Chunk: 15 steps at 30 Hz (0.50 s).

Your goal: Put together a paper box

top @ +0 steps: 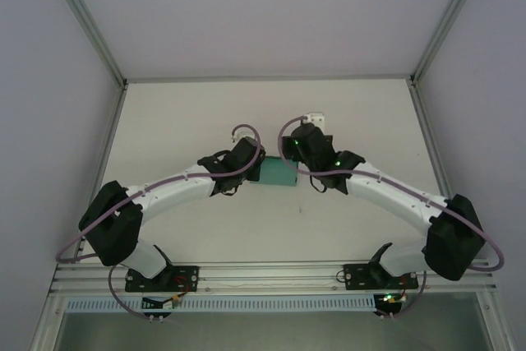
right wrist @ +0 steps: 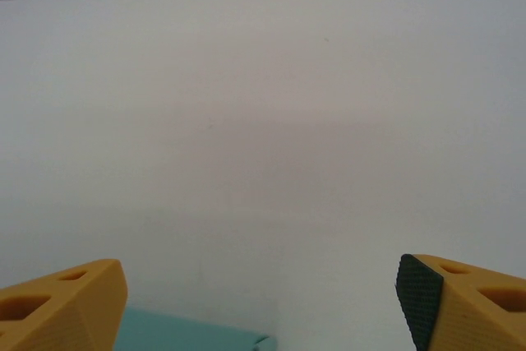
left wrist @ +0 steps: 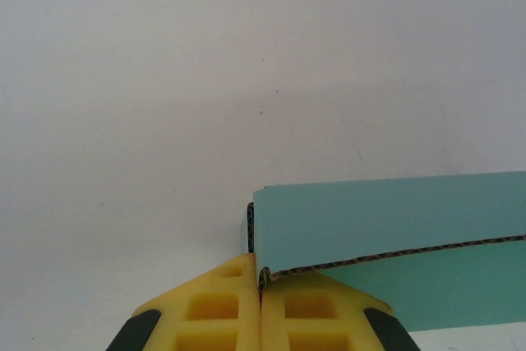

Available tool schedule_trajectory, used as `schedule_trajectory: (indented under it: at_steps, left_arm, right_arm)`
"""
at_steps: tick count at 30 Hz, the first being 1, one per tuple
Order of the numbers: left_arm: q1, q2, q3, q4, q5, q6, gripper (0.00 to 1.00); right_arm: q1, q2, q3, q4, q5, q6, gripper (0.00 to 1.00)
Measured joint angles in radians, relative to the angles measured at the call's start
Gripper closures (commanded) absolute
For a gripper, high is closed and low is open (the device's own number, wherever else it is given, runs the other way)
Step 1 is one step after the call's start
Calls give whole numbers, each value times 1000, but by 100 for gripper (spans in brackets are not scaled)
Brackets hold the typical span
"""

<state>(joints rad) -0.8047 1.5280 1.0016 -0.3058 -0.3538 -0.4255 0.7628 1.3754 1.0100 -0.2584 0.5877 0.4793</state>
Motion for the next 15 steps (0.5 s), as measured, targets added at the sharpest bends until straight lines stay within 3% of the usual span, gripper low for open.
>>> schedule_trajectory:
  at_steps: [6,10,15]
  left_arm:
    - [0,2,6,-6,0,13,99]
    - [0,2,15,-23,8,35,82]
    - [0,2,43,-92,21,62,75]
  right_arm:
    - [-56,67,-3,-51,-66,41,19]
    - [-61,83,-23,-73,-123,76,20]
    - [-63,80,-52,-56,-158,130,21]
